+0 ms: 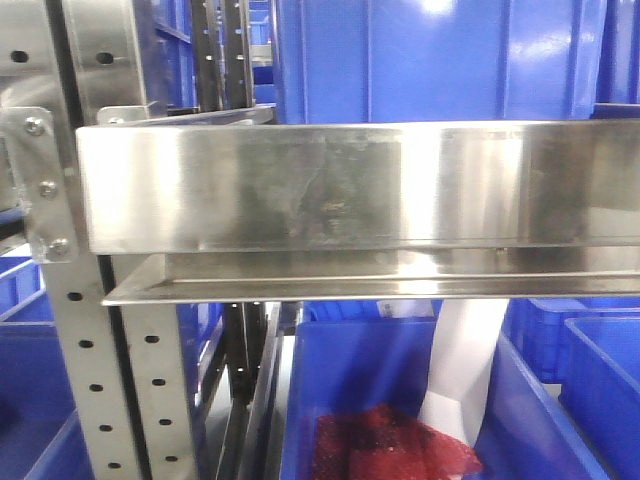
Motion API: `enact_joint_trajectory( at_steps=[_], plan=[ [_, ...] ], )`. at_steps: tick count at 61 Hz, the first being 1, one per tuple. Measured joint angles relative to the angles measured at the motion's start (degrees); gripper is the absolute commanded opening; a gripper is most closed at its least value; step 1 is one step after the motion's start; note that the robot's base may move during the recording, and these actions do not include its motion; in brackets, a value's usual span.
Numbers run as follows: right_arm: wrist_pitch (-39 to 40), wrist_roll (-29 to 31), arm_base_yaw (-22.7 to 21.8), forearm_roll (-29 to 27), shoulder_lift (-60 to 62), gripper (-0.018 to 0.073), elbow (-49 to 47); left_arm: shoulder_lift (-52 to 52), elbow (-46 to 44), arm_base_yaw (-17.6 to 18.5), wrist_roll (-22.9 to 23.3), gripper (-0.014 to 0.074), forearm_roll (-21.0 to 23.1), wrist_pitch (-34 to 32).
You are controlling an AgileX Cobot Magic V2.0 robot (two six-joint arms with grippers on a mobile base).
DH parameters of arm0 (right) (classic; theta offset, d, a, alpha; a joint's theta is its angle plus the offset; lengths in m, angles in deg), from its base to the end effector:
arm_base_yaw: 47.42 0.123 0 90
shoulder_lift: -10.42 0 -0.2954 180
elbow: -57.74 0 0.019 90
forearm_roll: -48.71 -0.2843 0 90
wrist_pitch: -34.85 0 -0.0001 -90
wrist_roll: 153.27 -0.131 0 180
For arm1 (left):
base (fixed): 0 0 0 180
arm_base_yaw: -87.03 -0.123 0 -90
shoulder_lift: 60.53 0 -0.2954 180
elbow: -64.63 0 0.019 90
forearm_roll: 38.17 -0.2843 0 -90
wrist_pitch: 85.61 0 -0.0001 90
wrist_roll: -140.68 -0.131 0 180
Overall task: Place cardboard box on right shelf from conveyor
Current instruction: 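Drive up to the steel shelf with blue bins, then lower the box onto the shelf rollers with the right gripper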
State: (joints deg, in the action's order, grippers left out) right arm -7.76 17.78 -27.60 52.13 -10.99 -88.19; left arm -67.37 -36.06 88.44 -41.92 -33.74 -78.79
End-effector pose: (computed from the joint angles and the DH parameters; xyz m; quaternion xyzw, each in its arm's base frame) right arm 0.0752 0.0215 0.3892 -0.0748 0.7512 0.1340 0.6420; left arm 0.1198 -0.0042 0.1894 0.0007 0.7251 -0.0226 0.6883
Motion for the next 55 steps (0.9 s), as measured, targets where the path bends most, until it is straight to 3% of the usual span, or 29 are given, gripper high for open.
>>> enact_joint_trajectory(
  at_steps=[45,55],
  plan=[
    [-0.1,0.0,0.0,0.1,0.0,0.0235,0.0,0.0,0.0,0.0,0.0,-0.0116,0.0,0.0],
    [0.0,4.4,0.0,1.3,-1.7,0.0235,-0.7,0.0,0.0,0.0,0.0,-0.0116,0.0,0.0]
  ],
)
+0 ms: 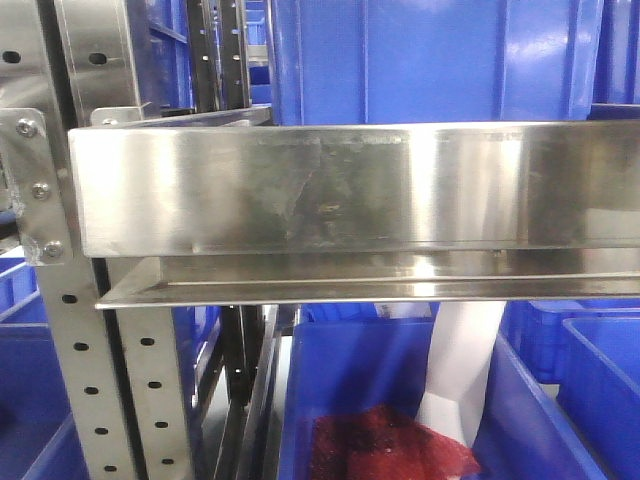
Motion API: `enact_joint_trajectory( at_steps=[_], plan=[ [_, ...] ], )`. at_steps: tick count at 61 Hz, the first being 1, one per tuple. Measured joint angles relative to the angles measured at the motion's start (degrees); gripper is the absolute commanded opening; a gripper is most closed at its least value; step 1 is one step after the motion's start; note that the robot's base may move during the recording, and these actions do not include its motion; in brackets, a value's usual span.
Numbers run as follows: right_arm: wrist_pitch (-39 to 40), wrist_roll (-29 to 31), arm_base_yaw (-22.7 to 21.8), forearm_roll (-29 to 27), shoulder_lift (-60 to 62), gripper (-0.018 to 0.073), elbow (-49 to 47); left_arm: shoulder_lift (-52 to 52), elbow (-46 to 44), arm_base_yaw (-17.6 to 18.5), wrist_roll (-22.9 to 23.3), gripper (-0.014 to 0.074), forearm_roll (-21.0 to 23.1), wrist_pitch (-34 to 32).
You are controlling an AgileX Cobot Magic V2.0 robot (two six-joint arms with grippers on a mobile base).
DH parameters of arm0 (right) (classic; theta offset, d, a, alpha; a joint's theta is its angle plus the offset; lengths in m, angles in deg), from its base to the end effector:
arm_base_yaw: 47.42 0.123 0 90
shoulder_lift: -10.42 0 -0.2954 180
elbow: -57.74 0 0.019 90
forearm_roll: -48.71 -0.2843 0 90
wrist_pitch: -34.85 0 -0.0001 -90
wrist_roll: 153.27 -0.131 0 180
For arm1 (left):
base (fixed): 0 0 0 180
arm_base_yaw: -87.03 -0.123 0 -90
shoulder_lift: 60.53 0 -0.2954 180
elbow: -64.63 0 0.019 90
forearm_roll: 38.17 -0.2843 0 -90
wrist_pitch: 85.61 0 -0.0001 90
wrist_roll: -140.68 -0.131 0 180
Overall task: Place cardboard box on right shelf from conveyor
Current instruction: 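Lower the box onto the shelf rollers with the right gripper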
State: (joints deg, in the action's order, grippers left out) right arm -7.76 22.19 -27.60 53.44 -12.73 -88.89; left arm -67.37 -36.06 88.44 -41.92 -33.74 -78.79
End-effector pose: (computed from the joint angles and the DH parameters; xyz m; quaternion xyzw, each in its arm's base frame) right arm 0.0817 0.0217 0.3912 -0.1061 0.7531 0.0967 0.6421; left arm 0.1198 -0.0042 0.1894 0.0007 0.7251 -0.0226 0.6883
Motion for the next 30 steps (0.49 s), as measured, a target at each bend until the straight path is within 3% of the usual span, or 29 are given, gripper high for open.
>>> enact_joint_trajectory(
  at_steps=[13,30],
  plan=[
    [3.9,12.9,0.0,0.5,-8.6,0.0235,-4.4,0.0,0.0,0.0,0.0,-0.0116,0.0,0.0],
    [9.7,40.9,2.8,0.7,-23.7,0.0235,-9.6,0.0,0.0,0.0,0.0,-0.0116,0.0,0.0]
  ],
)
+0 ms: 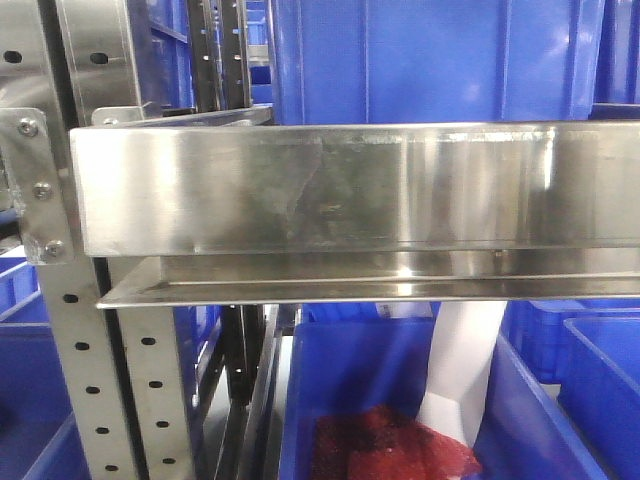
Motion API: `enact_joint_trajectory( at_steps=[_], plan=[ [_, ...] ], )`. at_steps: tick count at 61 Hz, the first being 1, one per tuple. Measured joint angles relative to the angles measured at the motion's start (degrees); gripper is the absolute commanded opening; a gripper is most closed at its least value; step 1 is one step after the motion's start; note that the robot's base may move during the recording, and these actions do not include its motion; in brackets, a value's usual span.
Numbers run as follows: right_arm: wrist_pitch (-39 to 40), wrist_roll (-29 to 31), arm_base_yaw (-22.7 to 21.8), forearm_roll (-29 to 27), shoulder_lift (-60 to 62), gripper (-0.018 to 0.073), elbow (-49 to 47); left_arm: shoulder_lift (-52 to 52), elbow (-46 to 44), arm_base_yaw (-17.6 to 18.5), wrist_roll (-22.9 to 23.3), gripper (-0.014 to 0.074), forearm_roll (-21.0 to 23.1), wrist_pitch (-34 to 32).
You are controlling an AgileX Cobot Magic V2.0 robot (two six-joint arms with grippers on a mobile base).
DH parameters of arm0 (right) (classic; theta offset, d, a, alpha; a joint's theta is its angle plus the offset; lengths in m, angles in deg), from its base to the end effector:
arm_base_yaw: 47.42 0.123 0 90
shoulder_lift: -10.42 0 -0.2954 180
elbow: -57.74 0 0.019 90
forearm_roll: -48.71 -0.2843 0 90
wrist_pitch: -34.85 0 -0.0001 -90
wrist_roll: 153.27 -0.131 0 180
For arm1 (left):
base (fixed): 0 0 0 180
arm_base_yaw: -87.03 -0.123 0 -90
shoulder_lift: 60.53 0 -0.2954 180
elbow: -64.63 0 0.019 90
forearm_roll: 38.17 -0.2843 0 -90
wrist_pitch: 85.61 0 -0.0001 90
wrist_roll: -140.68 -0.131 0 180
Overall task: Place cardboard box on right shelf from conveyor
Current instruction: 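Lower the box onto the shelf rollers with the right gripper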
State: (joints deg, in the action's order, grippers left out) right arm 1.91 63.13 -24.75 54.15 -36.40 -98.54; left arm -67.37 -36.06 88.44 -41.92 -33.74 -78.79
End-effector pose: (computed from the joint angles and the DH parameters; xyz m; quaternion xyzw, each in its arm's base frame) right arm 0.1750 0.0658 0.4207 -0.3999 0.6749 -0.1185 0.6087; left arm 0.1198 -0.0042 0.1894 0.0007 0.7251 -0.0226 0.6883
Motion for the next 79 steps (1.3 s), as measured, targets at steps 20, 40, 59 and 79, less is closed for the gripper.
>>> enact_joint_trajectory(
  at_steps=[20,40,59,79],
  plan=[
    [2.9,28.5,5.5,0.1,-15.2,0.0235,-0.9,0.0,0.0,0.0,0.0,-0.0116,0.0,0.0],
    [9.5,32.8,-0.8,0.2,-26.3,0.0235,-1.0,0.0,0.0,0.0,0.0,-0.0116,0.0,0.0],
    [12.0,32.9,-2.7,0.2,-31.4,0.0247,-1.0,0.0,0.0,0.0,0.0,-0.0115,0.0,0.0],
    [12.6,29.1,-2.7,-2.0,-31.7,0.0635,-1.0,0.0,0.0,0.0,0.0,-0.0116,0.0,0.0]
  ],
)
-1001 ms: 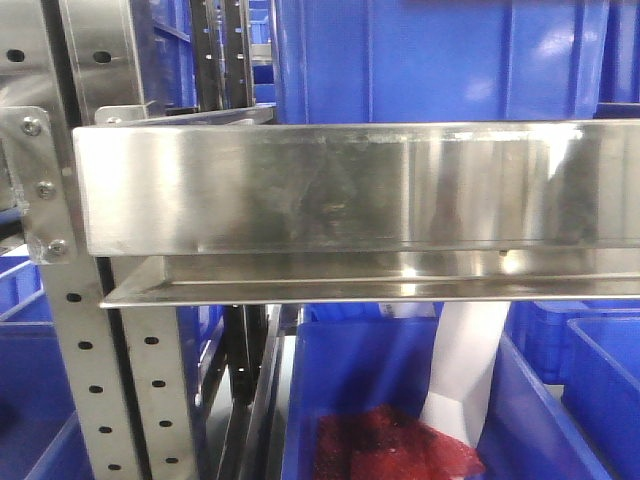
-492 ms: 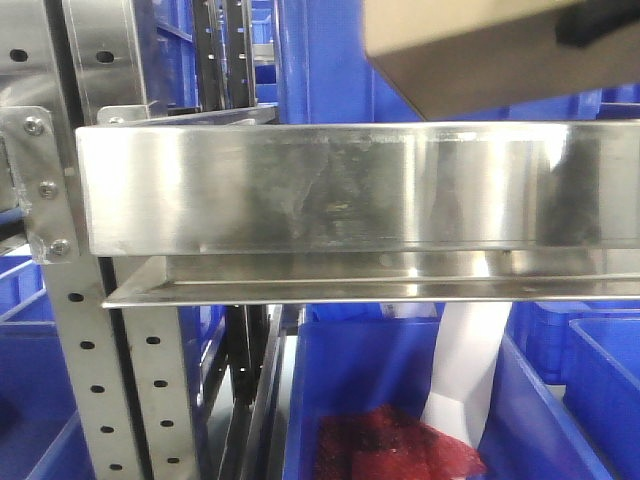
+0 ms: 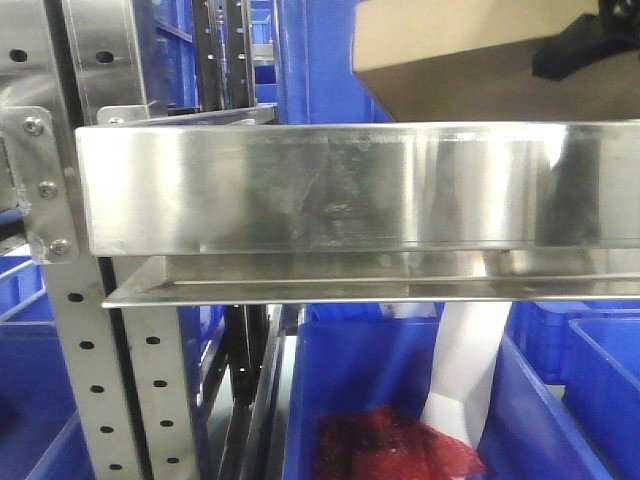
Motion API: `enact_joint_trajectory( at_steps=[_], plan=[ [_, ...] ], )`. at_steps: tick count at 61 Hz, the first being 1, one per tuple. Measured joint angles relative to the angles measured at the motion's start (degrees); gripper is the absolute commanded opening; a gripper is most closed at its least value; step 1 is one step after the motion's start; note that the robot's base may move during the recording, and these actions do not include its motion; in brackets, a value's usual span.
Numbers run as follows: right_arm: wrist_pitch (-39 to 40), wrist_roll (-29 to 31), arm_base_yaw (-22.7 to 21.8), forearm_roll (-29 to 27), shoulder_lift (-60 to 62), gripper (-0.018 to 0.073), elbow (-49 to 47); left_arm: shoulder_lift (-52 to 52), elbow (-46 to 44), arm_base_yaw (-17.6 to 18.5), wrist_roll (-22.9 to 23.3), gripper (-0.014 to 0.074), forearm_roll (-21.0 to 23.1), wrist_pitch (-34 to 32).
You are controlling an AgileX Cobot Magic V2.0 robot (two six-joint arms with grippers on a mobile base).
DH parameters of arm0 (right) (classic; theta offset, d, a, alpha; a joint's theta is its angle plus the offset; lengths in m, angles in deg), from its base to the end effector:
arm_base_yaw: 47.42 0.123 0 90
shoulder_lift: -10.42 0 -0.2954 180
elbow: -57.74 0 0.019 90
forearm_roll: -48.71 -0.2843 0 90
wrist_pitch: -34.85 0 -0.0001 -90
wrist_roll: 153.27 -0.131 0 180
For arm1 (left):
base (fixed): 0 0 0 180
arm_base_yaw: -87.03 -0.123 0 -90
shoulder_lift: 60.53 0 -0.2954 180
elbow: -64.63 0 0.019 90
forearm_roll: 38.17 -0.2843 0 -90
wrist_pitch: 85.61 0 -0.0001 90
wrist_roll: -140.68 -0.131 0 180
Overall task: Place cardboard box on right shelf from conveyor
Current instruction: 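Lower the box onto the shelf rollers with the right gripper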
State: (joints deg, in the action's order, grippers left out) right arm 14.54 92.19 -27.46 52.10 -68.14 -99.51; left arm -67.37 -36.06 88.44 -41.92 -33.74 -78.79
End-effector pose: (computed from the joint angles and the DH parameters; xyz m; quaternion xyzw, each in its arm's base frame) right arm 0.3162 0.1120 0.3067 -0.6060 0.6282 -0.2093 0.4409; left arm 0.1198 -0.0042 0.1894 0.0007 0.7251 -0.0226 0.6883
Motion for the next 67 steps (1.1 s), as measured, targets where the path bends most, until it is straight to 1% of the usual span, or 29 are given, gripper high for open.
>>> enact_joint_trajectory(
  at_steps=[13,20,25,32,33,39,41,43,46,48,52,54,57,58,60,62,64,67],
  plan=[
    [-0.8,-5.0,0.0,-0.6,0.0,0.0635,0.0,0.0,0.0,0.0,0.0,-0.0116,0.0,0.0],
    [-1.7,-10.8,0.0,-1.7,0.0,0.0635,0.0,0.0,0.0,0.0,0.0,-0.0116,0.0,0.0],
    [-1.9,-16.7,0.0,-2.9,0.4,0.0635,0.0,0.0,0.0,0.0,0.0,-0.0116,0.0,0.0],
    [-2.0,-27.5,0.0,-4.0,1.7,0.0632,0.0,0.0,0.0,0.0,0.0,-0.0116,0.0,0.0],
    [-2.0,-30.0,0.0,-4.0,2.1,0.0632,0.0,0.0,0.0,0.0,0.0,-0.0115,0.0,0.0],
    [-2.2,-41.0,0.0,-4.1,4.2,0.0632,0.3,0.0,0.0,0.0,0.0,-0.0116,0.0,0.0],
    [-2.2,-45.8,0.0,-4.1,5.4,0.0632,0.7,0.0,0.0,0.0,0.0,-0.0116,0.0,0.0],
    [-2.2,-50.4,0.0,-4.0,6.9,0.0632,1.4,0.0,0.0,0.0,0.0,-0.0116,0.0,0.0],
    [-1.8,-55.7,0.0,-3.4,8.8,0.0629,2.7,0.0,0.0,0.0,0.0,-0.0115,0.0,0.0],
    [-1.7,-59.9,0.0,-2.8,10.5,0.0615,3.9,0.0,0.0,0.0,0.0,-0.0116,0.0,0.0],
    [-1.3,-66.8,0.0,-1.3,14.1,0.0547,6.5,0.0,0.0,0.0,0.0,-0.0115,0.0,0.0],
    [-1.1,-70.7,0.0,-0.3,16.8,0.0485,7.9,0.0,0.0,0.0,0.0,-0.0116,0.0,0.0],
    [-0.9,-74.4,0.0,1.0,20.1,0.0413,9.7,0.0,0.0,0.0,0.0,-0.0116,0.0,0.0],
    [-0.9,-75.2,0.0,1.3,21.0,0.0388,10.2,0.0,0.0,0.0,0.0,-0.0115,0.0,0.0],
    [-0.9,-77.2,0.0,2.2,24.0,0.0298,11.6,0.0,0.0,0.0,0.0,-0.0116,0.0,0.0],
    [-0.9,-78.3,0.0,2.7,26.4,0.0237,12.8,0.0,0.0,0.0,0.0,-0.0116,0.0,0.0],
    [-0.9,-79.0,0.0,3.1,29.0,0.018,13.9,0.0,0.0,0.0,0.0,-0.0116,0.0,0.0],
    [-0.9,-79.5,0.0,3.5,32.6,0.0119,15.3,0.0,0.0,0.0,0.0,-0.0115,0.0,0.0]
  ],
)
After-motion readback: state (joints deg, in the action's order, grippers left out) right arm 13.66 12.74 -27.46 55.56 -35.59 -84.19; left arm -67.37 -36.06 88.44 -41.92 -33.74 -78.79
